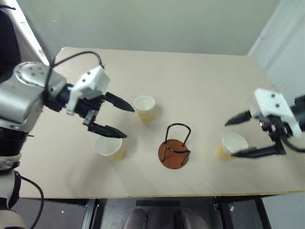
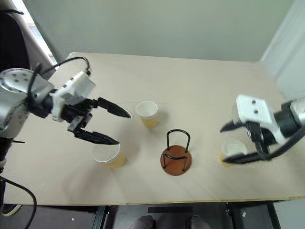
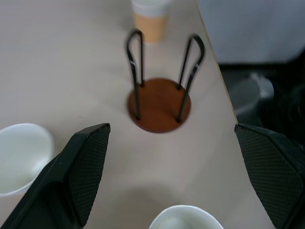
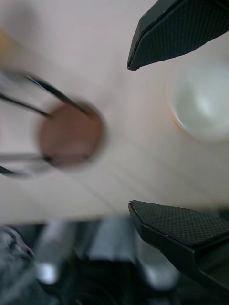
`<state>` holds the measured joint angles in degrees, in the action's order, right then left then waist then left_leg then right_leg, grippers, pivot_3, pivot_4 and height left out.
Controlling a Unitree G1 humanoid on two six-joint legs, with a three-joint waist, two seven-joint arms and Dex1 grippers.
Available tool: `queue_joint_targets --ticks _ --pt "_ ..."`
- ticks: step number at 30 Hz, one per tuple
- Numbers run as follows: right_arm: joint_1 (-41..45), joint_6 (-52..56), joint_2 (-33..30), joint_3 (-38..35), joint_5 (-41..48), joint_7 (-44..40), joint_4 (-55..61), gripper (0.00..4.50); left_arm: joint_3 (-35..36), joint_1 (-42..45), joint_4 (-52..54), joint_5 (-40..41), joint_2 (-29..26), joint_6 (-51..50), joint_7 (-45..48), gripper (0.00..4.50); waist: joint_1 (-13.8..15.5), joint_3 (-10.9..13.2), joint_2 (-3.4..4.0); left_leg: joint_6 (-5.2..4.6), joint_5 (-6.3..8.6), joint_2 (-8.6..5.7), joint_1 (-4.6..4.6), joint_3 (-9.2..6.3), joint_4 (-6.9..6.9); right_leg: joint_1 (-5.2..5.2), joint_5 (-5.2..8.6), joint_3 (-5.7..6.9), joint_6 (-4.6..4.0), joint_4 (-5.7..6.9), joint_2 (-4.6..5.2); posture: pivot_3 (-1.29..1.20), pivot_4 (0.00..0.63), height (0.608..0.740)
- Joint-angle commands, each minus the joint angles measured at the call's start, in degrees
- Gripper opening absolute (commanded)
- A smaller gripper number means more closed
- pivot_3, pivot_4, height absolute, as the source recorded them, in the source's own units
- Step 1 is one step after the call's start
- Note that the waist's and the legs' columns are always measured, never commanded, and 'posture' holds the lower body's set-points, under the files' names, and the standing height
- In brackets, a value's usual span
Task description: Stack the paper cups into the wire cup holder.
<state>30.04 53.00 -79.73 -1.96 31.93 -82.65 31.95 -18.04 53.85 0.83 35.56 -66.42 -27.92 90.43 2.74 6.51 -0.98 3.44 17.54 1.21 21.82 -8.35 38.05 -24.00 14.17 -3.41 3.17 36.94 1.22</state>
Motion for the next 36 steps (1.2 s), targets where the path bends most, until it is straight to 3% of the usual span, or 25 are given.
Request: queue_joint_targets --ticks 1,7,17,21,30,31,36 --pt "-4.37 -2.51 -0.92 -2.72 -2.16 2.87 0.72 4.42 0.39 0.94 1.94 1.20 -0.50 0.94 2.07 4.50 -0.18 0.01 0.01 0.00 0.00 0.01 -0.06 0.02 0.07 0.01 0.00 -0.02 0.00 -0.03 0.00 0.00 0.150 0.740" --pt "-7.87 -9.93 1.43 4.30 -10.11 7.98 -3.50 4.42 2.24 0.05 2.85 0.78 -1.04 -0.14 2.07 4.50 -0.45 0.02 0.03 -0.17 0.08 0.01 -0.80 0.12 0.07 0.56 -0.02 -0.13 0.03 0.06 -0.01 0.00 0.150 0.740" --pt "-6.22 -15.68 4.17 12.06 -17.50 7.60 -9.36 4.42 7.06 -3.07 6.45 0.56 -1.40 -4.05 2.06 4.50 -0.53 0.02 0.03 -0.28 0.15 0.01 -0.71 0.15 0.03 0.56 -0.01 -0.10 0.05 0.01 -0.02 0.00 0.150 0.740" --pt "-5.76 -16.91 6.13 14.03 -19.56 7.43 -10.35 3.59 8.10 -3.81 7.02 -0.03 -1.43 -4.81 2.06 4.50 -0.51 0.02 0.03 -0.28 0.15 0.00 -0.73 0.15 0.04 0.56 -0.02 -0.11 0.05 -0.01 -0.01 0.00 0.150 0.740" --pt "-3.77 -17.92 7.12 14.73 -21.54 5.95 -10.59 0.23 8.88 -4.46 6.68 -1.56 -1.36 -5.39 2.07 4.50 -0.54 0.02 0.03 -0.28 0.15 -0.01 -0.73 0.16 0.07 0.56 -0.01 -0.11 0.05 -0.01 -0.01 0.00 0.150 0.740" --pt "-3.41 -18.04 6.87 14.48 -21.65 5.72 -10.65 0.04 8.99 -4.37 6.43 -1.70 -1.44 -5.56 2.06 4.50 -0.54 0.02 0.04 -0.28 0.15 -0.01 -0.73 0.16 0.07 0.56 -0.01 -0.11 0.05 -0.01 -0.01 0.00 0.150 0.740" --pt "0.70 -14.88 4.32 8.66 -14.67 0.20 -8.83 0.04 8.62 -4.67 4.48 -4.34 -2.52 -4.21 2.07 4.50 -0.56 0.04 0.06 -0.28 0.15 -0.01 -0.71 0.17 0.05 0.53 -0.01 -0.12 0.04 -0.02 -0.01 0.00 0.150 0.740"
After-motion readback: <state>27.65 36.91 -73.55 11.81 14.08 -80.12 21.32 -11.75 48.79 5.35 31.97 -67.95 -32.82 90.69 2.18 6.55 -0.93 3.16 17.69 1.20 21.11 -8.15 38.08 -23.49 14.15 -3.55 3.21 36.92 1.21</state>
